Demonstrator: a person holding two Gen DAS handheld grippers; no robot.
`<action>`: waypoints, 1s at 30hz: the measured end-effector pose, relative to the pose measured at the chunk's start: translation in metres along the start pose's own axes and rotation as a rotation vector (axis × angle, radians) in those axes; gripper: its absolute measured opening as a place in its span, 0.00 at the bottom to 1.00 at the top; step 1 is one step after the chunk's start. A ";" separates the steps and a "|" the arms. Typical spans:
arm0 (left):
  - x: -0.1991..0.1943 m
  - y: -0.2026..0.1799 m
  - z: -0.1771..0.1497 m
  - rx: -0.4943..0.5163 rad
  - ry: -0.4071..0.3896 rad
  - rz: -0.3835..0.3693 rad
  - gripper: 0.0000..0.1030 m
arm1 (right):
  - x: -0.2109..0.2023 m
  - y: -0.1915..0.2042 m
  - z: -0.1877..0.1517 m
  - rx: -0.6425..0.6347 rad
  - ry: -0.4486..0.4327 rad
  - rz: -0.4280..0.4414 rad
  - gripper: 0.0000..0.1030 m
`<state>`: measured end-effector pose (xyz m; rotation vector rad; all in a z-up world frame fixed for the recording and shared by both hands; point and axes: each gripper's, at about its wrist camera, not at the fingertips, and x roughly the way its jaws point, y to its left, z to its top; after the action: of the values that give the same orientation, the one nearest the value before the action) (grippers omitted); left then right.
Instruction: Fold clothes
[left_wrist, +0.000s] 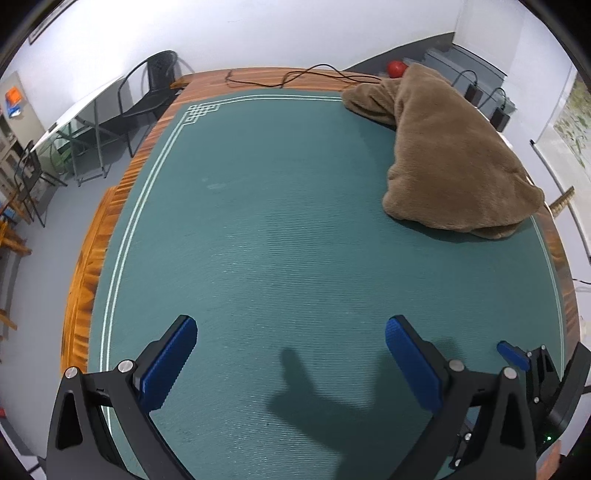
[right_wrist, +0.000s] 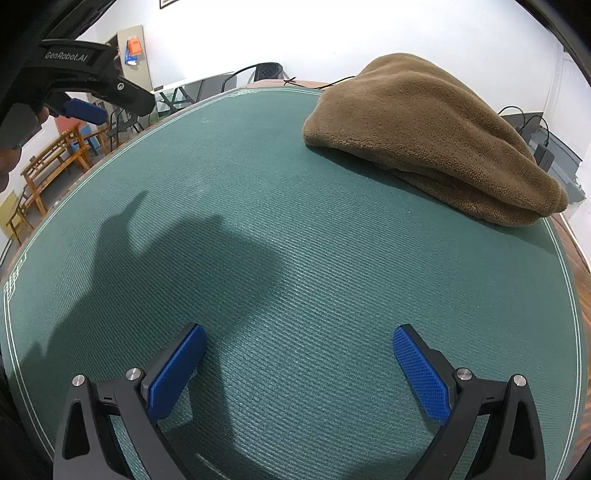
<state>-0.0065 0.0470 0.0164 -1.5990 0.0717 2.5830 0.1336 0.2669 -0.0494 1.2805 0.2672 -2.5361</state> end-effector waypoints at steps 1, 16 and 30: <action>0.000 -0.001 0.000 0.006 0.001 -0.003 0.99 | 0.000 0.000 0.000 0.000 0.000 0.000 1.00; 0.017 0.015 0.000 -0.043 0.025 -0.037 0.99 | 0.000 -0.007 0.014 0.115 0.092 0.012 1.00; 0.038 -0.001 0.005 -0.004 0.075 -0.125 0.99 | -0.045 -0.235 0.056 0.743 -0.126 -0.049 1.00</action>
<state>-0.0275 0.0507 -0.0155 -1.6453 -0.0272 2.4324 0.0378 0.4796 0.0282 1.3205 -0.7463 -2.8488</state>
